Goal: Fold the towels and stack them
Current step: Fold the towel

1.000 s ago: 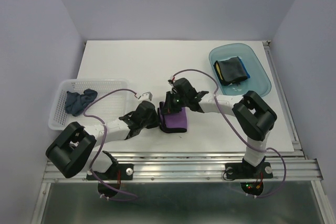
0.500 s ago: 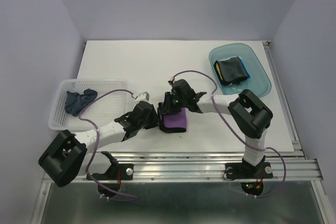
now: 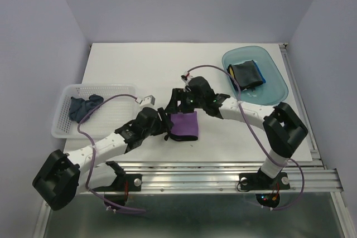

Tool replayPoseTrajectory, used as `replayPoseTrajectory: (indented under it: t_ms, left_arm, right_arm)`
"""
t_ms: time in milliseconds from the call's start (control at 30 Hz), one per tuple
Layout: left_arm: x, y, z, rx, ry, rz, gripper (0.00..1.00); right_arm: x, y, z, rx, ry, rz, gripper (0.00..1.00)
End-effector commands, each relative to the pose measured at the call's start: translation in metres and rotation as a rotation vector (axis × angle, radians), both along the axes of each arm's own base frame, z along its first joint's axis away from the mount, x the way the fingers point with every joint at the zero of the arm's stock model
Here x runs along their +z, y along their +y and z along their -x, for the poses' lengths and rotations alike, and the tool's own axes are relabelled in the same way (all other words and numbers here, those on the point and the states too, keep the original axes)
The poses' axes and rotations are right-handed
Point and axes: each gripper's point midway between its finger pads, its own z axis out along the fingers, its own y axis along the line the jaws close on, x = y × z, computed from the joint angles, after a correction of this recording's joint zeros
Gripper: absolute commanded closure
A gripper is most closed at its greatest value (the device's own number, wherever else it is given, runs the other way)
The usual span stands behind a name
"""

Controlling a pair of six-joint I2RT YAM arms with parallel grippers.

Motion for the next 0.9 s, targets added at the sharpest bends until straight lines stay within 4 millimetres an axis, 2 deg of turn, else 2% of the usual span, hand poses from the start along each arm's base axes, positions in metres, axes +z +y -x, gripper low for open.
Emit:
replayPoseTrajectory:
  t_ms: [0, 67, 100, 133, 200, 300, 400, 667, 867]
  left_arm:
    - [-0.010, 0.003, -0.005, 0.021, 0.013, -0.037, 0.35]
    - [-0.010, -0.001, -0.008, 0.019, 0.016, -0.039, 0.38]
    - [-0.012, -0.001, -0.009, 0.021, 0.019, -0.042, 0.39]
    - [-0.018, -0.002, -0.009, 0.019, 0.033, -0.052, 0.42]
    - [-0.023, -0.005, -0.011, 0.016, 0.043, -0.053, 0.45]
    - [-0.032, -0.006, -0.012, 0.013, 0.063, -0.068, 0.56]
    - [-0.039, -0.005, -0.010, 0.013, 0.081, -0.082, 0.62]
    - [-0.048, -0.004, -0.004, 0.003, 0.104, -0.090, 0.66]
    - [-0.051, -0.002, -0.005, -0.001, 0.104, -0.107, 0.66]
  right_arm:
    - [0.029, -0.005, 0.002, -0.018, -0.064, -0.026, 0.28]
    - [0.018, -0.015, 0.009, -0.029, -0.039, 0.002, 0.33]
    - [0.021, -0.018, 0.012, -0.031, -0.048, -0.002, 0.36]
    - [0.020, -0.021, 0.014, -0.040, -0.043, 0.000, 0.45]
    - [0.004, -0.036, 0.026, -0.055, -0.008, 0.043, 0.57]
    - [-0.021, -0.056, 0.033, -0.098, 0.021, 0.105, 0.59]
    - [-0.049, -0.075, 0.037, -0.142, 0.056, 0.192, 0.67]
    - [-0.098, -0.092, 0.052, -0.154, 0.145, 0.277, 0.69]
    - [-0.111, -0.096, 0.052, -0.154, 0.167, 0.296, 0.69]
